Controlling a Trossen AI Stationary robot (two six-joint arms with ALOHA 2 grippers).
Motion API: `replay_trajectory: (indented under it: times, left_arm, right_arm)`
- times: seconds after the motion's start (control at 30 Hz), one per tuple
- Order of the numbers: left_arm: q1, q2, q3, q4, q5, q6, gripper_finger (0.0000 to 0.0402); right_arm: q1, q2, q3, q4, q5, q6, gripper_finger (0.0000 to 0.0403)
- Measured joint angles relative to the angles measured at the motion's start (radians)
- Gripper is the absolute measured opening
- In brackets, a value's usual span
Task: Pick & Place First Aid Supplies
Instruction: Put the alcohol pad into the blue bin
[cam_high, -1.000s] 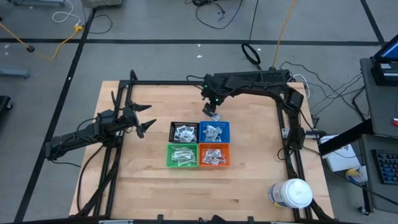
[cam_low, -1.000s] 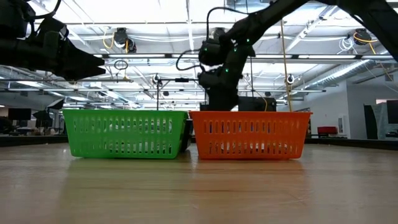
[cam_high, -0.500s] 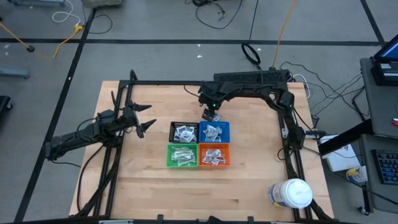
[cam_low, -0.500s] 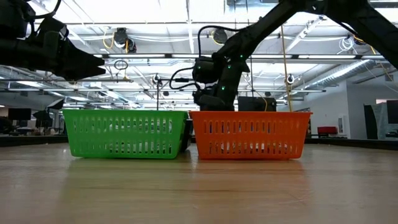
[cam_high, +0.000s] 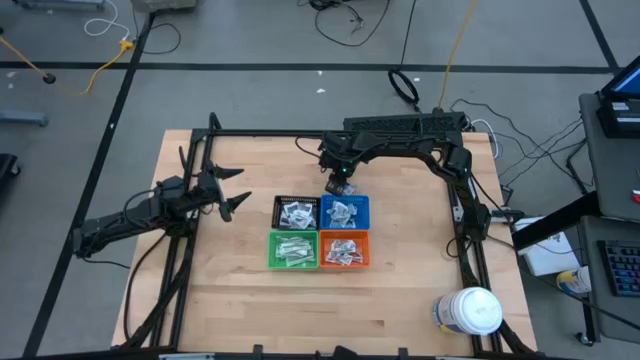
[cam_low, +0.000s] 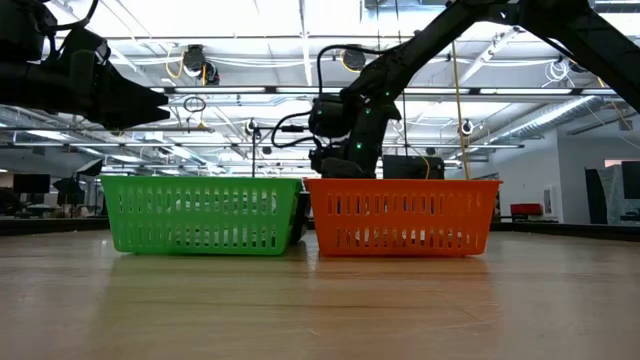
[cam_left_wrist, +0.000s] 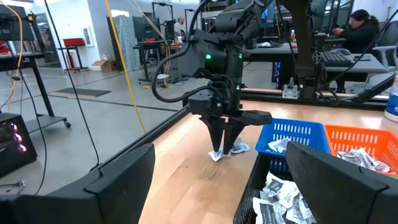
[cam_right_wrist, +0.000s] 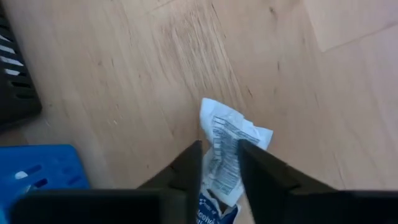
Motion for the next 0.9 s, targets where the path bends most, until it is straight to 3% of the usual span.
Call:
replay_trajectory:
  times: [0.17,0.23,0.53,0.9]
  left_arm:
    - [0.000,0.000,0.000,0.000,0.000,0.000,0.0365]
    - [0.000,0.000,0.000,0.000,0.000,0.000,0.0365]
    - [0.000,0.000,0.000,0.000,0.000,0.000,0.0365]
    - [0.000,0.000,0.000,0.000,0.000,0.000,0.0365]
  right_arm:
    - [0.000,0.000,-0.012,0.001,-0.002,-0.029,0.0021]
    - [0.001,0.000,-0.019,0.003,-0.002,-0.039,0.0007]
    - [0.003,-0.004,-0.014,-0.014,0.005,-0.038,0.0001]
    - [0.002,-0.160,0.011,-0.069,0.011,-0.070,0.0001]
